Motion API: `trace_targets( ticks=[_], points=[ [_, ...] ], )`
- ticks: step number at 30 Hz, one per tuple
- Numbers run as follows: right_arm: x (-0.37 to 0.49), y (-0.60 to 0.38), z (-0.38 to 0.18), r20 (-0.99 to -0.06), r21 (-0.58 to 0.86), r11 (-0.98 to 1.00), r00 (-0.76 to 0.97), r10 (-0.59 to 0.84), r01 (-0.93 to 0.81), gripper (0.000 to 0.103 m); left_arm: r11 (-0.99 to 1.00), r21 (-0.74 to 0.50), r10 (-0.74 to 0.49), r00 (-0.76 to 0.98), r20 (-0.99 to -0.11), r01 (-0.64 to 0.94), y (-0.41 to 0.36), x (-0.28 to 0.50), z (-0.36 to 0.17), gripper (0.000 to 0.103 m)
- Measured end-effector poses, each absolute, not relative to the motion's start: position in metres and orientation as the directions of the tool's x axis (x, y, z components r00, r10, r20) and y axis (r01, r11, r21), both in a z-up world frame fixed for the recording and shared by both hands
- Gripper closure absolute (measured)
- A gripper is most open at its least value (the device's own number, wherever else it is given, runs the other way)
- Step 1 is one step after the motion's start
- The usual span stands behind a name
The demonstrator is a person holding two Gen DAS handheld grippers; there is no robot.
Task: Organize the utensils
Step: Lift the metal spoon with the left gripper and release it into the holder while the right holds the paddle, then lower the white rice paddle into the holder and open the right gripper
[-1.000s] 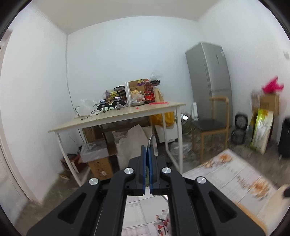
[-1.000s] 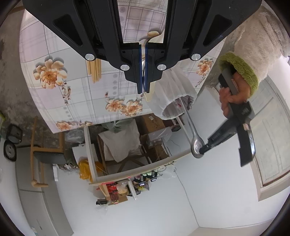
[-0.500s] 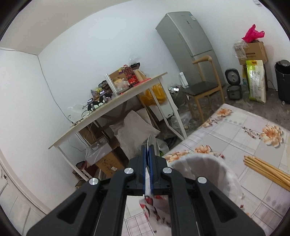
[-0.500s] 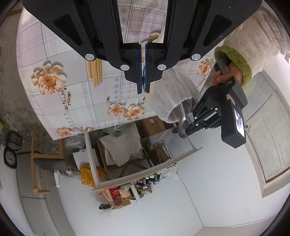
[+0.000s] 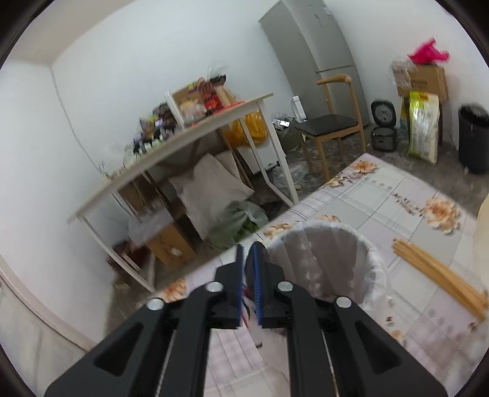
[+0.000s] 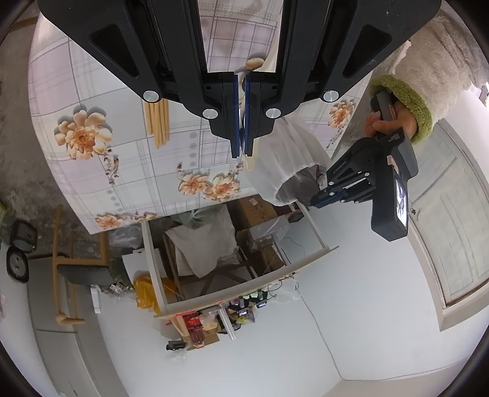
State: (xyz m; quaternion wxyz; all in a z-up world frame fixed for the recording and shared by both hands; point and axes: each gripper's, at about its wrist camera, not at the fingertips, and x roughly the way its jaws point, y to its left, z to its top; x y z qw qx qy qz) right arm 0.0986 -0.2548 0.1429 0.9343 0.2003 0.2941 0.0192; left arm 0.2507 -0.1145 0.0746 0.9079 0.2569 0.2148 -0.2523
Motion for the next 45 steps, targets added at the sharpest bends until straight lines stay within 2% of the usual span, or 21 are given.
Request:
trace_targets(
  ticks=[3, 10, 19, 25, 29, 39, 45],
  points=[
    [0.097, -0.254, 0.146, -0.539, 0.374, 0.924, 0.829, 0.146, 0.081, 0.102, 0.767, 0.267, -0.383, 0.75, -0.539, 0.584, -0.101, 0.251, 0.082, 0.089],
    [0.101, -0.254, 0.162, -0.515, 0.352, 0.934, 0.847, 0.136, 0.064, 0.102, 0.792, 0.151, -0.437, 0.722, -0.537, 0.592, -0.075, 0.239, 0.101, 0.083],
    [0.143, -0.257, 0.229, -0.364, 0.291, 0.956, 0.922, 0.13, -0.02, 0.102, 0.829, 0.0, -0.482, 0.713, -0.509, 0.56, -0.024, 0.202, 0.109, 0.079],
    [0.204, -0.244, 0.252, -0.3, 0.244, 0.966, 0.941, 0.157, -0.083, 0.102, 0.847, -0.065, -0.489, 0.723, -0.488, 0.528, 0.008, 0.178, 0.103, 0.063],
    [0.24, -0.232, 0.238, -0.303, 0.2, 0.974, 0.938, 0.168, -0.11, 0.102, 0.867, -0.082, -0.462, 0.732, -0.501, 0.492, 0.025, 0.167, 0.089, 0.057],
    [0.278, -0.196, 0.174, -0.394, -0.043, 0.99, 0.913, 0.103, -0.131, 0.102, 0.9, -0.136, -0.418, 0.726, -0.546, 0.415, 0.061, 0.171, 0.067, 0.057],
    [0.281, -0.187, 0.16, -0.447, -0.088, 0.98, 0.886, 0.121, -0.178, 0.101, 0.896, -0.135, -0.424, 0.725, -0.543, 0.423, 0.06, 0.171, 0.066, 0.057]
  ],
)
